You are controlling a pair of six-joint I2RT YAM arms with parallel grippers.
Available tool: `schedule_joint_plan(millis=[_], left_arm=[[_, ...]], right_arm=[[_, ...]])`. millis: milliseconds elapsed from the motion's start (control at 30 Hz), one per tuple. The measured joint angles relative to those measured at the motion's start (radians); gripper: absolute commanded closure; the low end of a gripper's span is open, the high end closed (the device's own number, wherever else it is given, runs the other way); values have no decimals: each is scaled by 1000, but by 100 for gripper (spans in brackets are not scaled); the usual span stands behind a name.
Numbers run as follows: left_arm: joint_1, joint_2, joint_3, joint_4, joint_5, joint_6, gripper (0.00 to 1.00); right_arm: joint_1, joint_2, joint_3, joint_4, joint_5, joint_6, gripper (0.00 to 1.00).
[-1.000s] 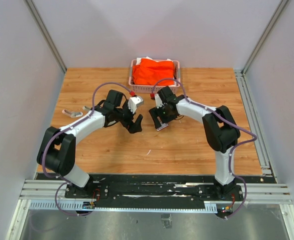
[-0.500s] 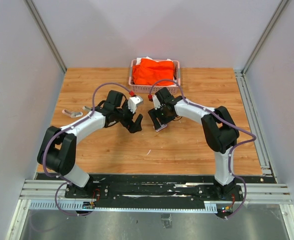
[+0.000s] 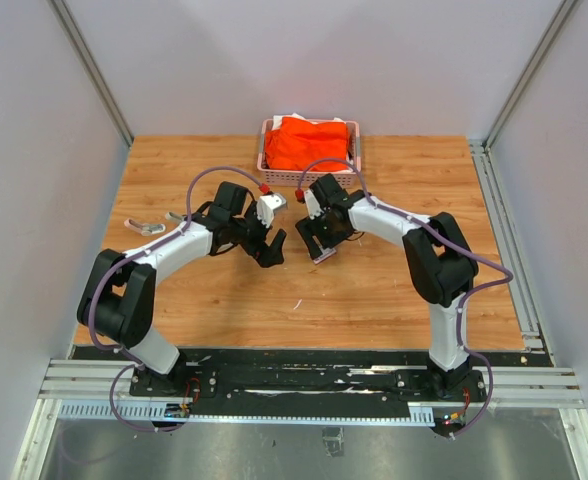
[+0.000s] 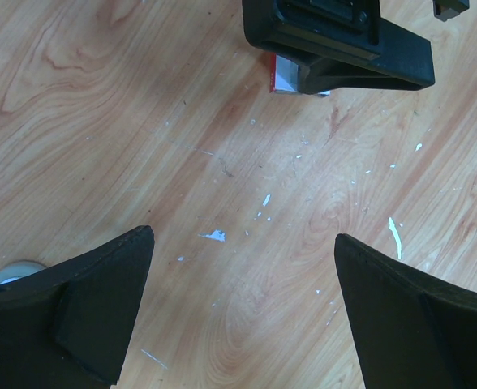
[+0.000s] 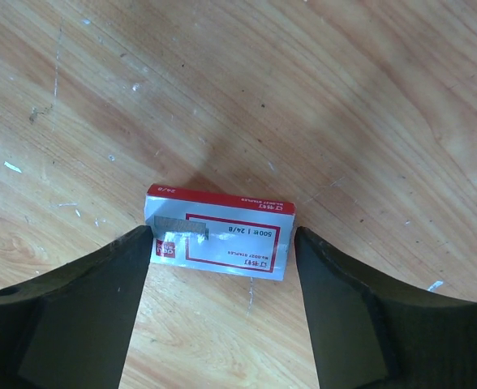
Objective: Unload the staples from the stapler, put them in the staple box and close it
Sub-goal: Move the staple box to the center of the board.
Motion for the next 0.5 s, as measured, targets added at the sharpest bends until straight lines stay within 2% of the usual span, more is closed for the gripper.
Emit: schedule_joint_plan(millis=[300, 400, 500], left_arm=[[0, -4, 1, -16, 11, 12, 2], [2, -21, 10, -43, 19, 31, 2], [21, -57, 25, -76, 38, 55, 2]], right_arm=[[-13, -89, 7, -13, -14, -97, 24], [-28, -158, -14, 7, -25, -190, 23], [-42, -238, -88, 51, -42, -341, 18]])
